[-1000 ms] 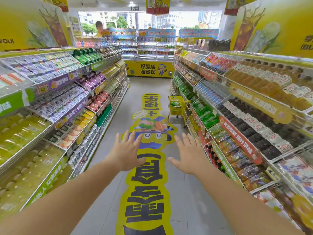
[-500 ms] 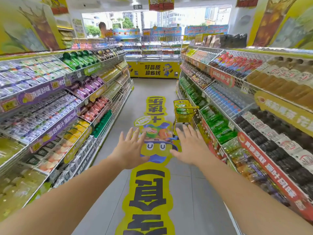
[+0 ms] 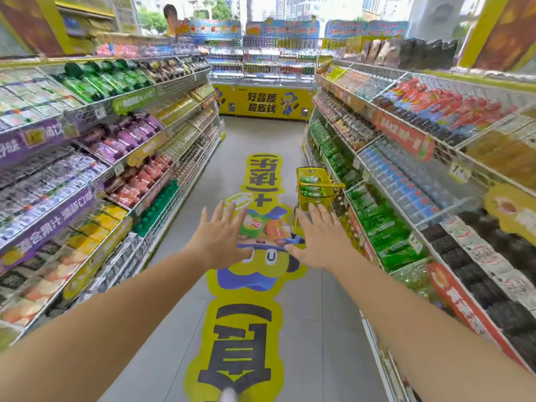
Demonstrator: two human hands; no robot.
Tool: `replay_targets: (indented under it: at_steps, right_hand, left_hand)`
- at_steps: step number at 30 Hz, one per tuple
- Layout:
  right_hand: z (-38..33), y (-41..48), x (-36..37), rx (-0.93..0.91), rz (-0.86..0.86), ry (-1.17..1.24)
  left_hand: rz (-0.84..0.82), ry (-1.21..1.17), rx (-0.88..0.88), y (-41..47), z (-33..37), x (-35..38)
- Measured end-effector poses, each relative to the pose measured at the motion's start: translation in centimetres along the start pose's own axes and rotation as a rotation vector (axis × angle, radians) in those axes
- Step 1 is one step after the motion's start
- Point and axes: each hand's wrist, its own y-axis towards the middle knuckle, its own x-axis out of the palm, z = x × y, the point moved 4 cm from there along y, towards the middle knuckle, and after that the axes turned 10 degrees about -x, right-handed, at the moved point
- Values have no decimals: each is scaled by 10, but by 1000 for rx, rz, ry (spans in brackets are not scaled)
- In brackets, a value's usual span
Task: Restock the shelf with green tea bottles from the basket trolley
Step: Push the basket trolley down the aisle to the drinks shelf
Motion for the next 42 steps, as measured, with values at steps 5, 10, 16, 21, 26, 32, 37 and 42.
replay_targets:
  at_steps: [5,10,16,21,26,32,37,42]
  right_hand:
    - [35,92,30,39,12,-35]
    - [60,201,57,60,-17,-5]
    - [91,324,77,103,17,38]
    - [135,396,103,139,-19,79]
    - [204,468,139,165,-36,57]
    - [299,568,185,188,-10,38]
    - [369,652,211,146,-61,49]
    - [424,720,230,127,-85,48]
  left_hand:
    - [33,-33,-23,101,-19,27]
    - [24,-31,15,216,-44,60]
    - [32,-10,63,356,-75,79]
    - [37,79,112,446,-79,104]
    - [-3,71,127,538,-61,130]
    - [-34,56,122,661,-27,169]
    - [-64,54,118,768,-7,178]
    - [-89,56,106,859,7,187]
